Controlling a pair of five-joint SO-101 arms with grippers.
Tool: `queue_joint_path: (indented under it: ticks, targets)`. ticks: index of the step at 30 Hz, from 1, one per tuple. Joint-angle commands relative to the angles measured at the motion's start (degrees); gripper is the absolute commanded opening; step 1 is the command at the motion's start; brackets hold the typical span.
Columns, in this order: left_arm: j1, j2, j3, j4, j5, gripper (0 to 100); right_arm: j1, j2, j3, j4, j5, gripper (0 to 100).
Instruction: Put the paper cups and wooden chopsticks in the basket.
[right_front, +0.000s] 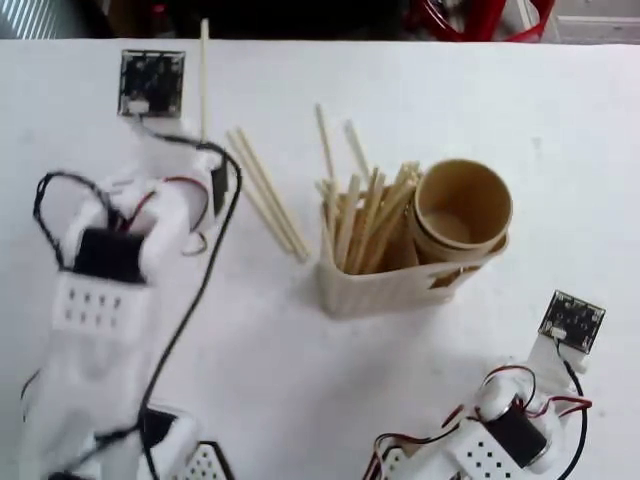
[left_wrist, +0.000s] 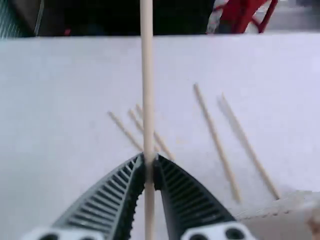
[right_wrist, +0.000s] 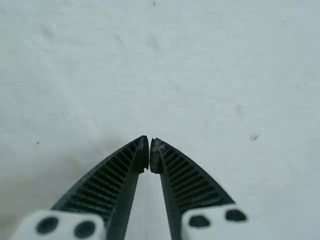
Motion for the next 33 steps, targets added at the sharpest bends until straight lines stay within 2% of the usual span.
queue_joint_path:
  ticks: [1, 8, 16, 20, 26, 33]
  targets:
    - [5.67, -7.08, -4.57, -0.7, -0.88, 2, 0.31, -0.4, 0.53, -0.57, -0.18, 1.9]
    - [13.93, -6.46, -10.9, -1.67, -0.97, 2, 0.31, -0.4, 0.53, -0.57, -0.18, 1.9]
    - [22.81, -1.45, -10.9, -14.24, -0.97, 2, 0.4, -0.4, 0.53, -0.57, -0.18, 1.9]
    - [27.21, 1.45, -10.9, -16.7, -0.88, 2, 0.4, -0.4, 0.53, -0.57, -0.18, 1.9]
    - [31.34, 4.44, -10.81, -18.37, -0.88, 2, 0.4, -0.4, 0.53, -0.57, -0.18, 1.9]
    - [32.4, 6.02, -10.02, -22.15, -1.05, 2, 0.4, -0.4, 0.53, -0.57, -0.18, 1.9]
